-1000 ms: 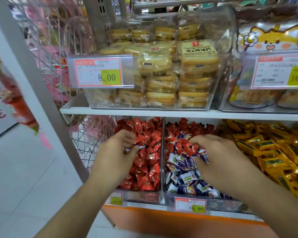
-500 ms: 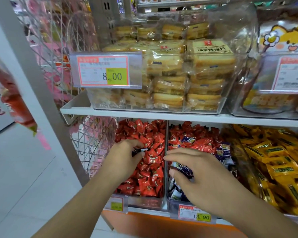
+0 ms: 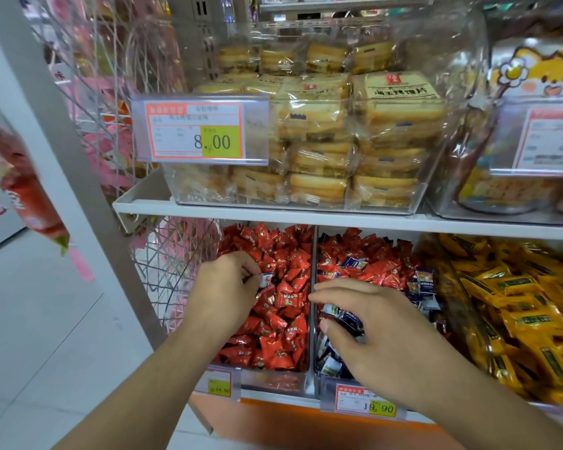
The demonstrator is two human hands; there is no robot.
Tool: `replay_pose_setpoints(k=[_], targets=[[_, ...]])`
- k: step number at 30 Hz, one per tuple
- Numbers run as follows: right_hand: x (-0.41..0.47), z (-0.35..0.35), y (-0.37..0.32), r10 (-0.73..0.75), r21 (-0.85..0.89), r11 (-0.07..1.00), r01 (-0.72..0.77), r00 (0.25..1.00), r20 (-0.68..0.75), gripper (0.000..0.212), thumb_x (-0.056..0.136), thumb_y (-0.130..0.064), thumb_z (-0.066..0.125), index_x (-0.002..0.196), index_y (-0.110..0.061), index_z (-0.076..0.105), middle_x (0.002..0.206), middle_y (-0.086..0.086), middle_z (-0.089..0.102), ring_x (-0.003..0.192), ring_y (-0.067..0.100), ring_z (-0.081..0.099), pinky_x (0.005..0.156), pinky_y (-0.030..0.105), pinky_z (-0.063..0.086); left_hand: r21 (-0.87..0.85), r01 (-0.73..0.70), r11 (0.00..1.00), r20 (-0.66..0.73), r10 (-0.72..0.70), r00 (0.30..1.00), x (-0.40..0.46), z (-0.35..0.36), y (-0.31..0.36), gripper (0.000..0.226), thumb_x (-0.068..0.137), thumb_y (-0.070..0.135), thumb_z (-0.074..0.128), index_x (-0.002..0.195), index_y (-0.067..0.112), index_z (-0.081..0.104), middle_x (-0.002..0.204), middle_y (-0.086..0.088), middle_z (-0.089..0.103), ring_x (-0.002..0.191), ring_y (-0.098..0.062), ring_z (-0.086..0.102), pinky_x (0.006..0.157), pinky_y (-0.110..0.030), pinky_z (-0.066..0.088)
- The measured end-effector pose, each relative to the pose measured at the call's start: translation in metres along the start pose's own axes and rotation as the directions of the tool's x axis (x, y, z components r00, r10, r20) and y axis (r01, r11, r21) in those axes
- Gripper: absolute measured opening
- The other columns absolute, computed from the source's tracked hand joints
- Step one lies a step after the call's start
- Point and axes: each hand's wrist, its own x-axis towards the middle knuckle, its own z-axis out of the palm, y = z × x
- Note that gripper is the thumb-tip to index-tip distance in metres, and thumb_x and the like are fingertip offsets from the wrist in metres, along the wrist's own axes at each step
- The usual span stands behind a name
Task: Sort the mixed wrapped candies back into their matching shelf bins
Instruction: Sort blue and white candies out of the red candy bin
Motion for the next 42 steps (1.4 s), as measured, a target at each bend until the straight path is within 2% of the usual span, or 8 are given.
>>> replay_pose_setpoints(k=[8, 14, 20, 25, 27, 30, 37, 42], targets=[[-0.002, -0.003, -0.004, 0.02, -0.002, 1.0, -0.02, 1.0, -0.016, 0.043, 0.104, -0.036, 0.055, 0.147, -0.041, 0.05, 0.15, -0.033, 0.042, 0.139, -0.013, 0.029, 0.105, -0.001, 0.012, -0.142, -0.015, 0.99, -0.039, 0.009, 0.999, -0.021, -0.024, 0.015, 0.02, 0.089, 0.023, 0.08, 0.075, 0.033, 0.069, 0.078, 0.021, 0.071, 0.082, 0.009, 0.065, 0.072, -0.016, 0.055], [-0.006, -0.003, -0.007, 0.036, 0.044, 0.998, -0.033, 0.996, -0.077, 0.057, 0.101, -0.046, 0.059, 0.151, -0.047, 0.031, 0.15, -0.033, 0.037, 0.139, -0.006, 0.033, 0.117, 0.021, 0.03, -0.381, 0.016, 0.925, 0.05, 0.003, 0.999, -0.04, -0.034, 0.041, 0.016, 0.087, 0.02, 0.082, 0.075, 0.028, 0.075, 0.079, 0.015, 0.074, 0.079, -0.001, 0.07, 0.075, -0.025, 0.052], [-0.009, -0.008, -0.014, -0.005, 0.036, 0.999, 0.012, 0.984, -0.18, 0.027, 0.097, -0.046, 0.063, 0.121, -0.042, 0.052, 0.108, -0.02, 0.064, 0.102, 0.004, 0.059, 0.086, 0.028, 0.053, -0.632, 0.102, 0.768, 0.175, 0.014, 0.984, -0.066, -0.03, 0.069, 0.012, 0.085, 0.016, 0.083, 0.078, 0.025, 0.077, 0.078, 0.0, 0.076, 0.082, -0.015, 0.073, 0.08, -0.028, 0.054], [-0.009, -0.015, -0.001, 0.123, -0.121, 0.983, -0.139, 0.984, -0.132, 0.022, 0.101, -0.044, 0.057, 0.122, -0.038, 0.054, 0.089, -0.011, 0.067, 0.058, 0.006, 0.057, 0.058, 0.026, 0.05, -0.465, 0.038, 0.885, 0.1, 0.01, 0.995, -0.072, -0.044, 0.051, 0.011, 0.091, 0.023, 0.077, 0.084, 0.032, 0.073, 0.088, 0.013, 0.075, 0.091, -0.003, 0.069, 0.087, -0.03, 0.053], [-0.01, -0.02, 0.005, 0.214, -0.151, 0.962, -0.226, 0.972, -0.097, 0.045, 0.102, -0.042, 0.056, 0.145, -0.039, 0.043, 0.126, -0.011, 0.065, 0.084, 0.003, 0.066, 0.079, 0.027, 0.057, -0.328, 0.022, 0.944, 0.014, -0.019, 1.0, -0.067, -0.056, 0.037, 0.009, 0.093, 0.03, 0.073, 0.099, 0.036, 0.071, 0.102, 0.023, 0.073, 0.1, 0.001, 0.066, 0.088, -0.028, 0.049], [-0.009, -0.023, 0.007, 0.227, -0.127, 0.963, -0.238, 0.969, -0.098, 0.055, 0.103, -0.037, 0.057, 0.153, -0.035, 0.037, 0.153, -0.011, 0.046, 0.134, 0.013, 0.05, 0.108, 0.028, 0.044, -0.072, 0.063, 0.995, 0.0, -0.063, 0.998, -0.058, -0.069, 0.012, 0.05, 0.094, 0.037, 0.069, 0.141, 0.037, 0.052, 0.14, 0.018, 0.057, 0.126, -0.011, 0.056, 0.102, -0.027, 0.043], [-0.001, -0.007, -0.017, 0.01, -0.141, 0.99, -0.018, 0.998, -0.058, 0.045, 0.103, -0.037, 0.054, 0.146, -0.046, 0.042, 0.147, -0.03, 0.041, 0.142, -0.003, 0.031, 0.122, 0.024, 0.026, 0.064, -0.033, 0.997, 0.118, 0.026, 0.993, -0.044, -0.064, -0.019, 0.093, 0.095, 0.043, 0.067, 0.164, 0.021, 0.009, 0.17, 0.002, 0.015, 0.155, -0.015, 0.013, 0.117, -0.018, 0.007], [0.037, 0.005, -0.043, -0.077, -0.1, 0.992, 0.076, 0.997, -0.004, 0.045, 0.103, -0.032, 0.056, 0.145, -0.045, 0.046, 0.145, -0.03, 0.044, 0.14, -0.005, 0.033, 0.119, 0.022, 0.027, 0.049, 0.008, 0.999, 0.215, -0.018, 0.976, -0.038, -0.065, -0.038, 0.102, 0.095, 0.049, 0.064, 0.164, 0.022, -0.006, 0.171, 0.003, 0.005, 0.156, -0.016, 0.011, 0.117, -0.021, 0.011]])
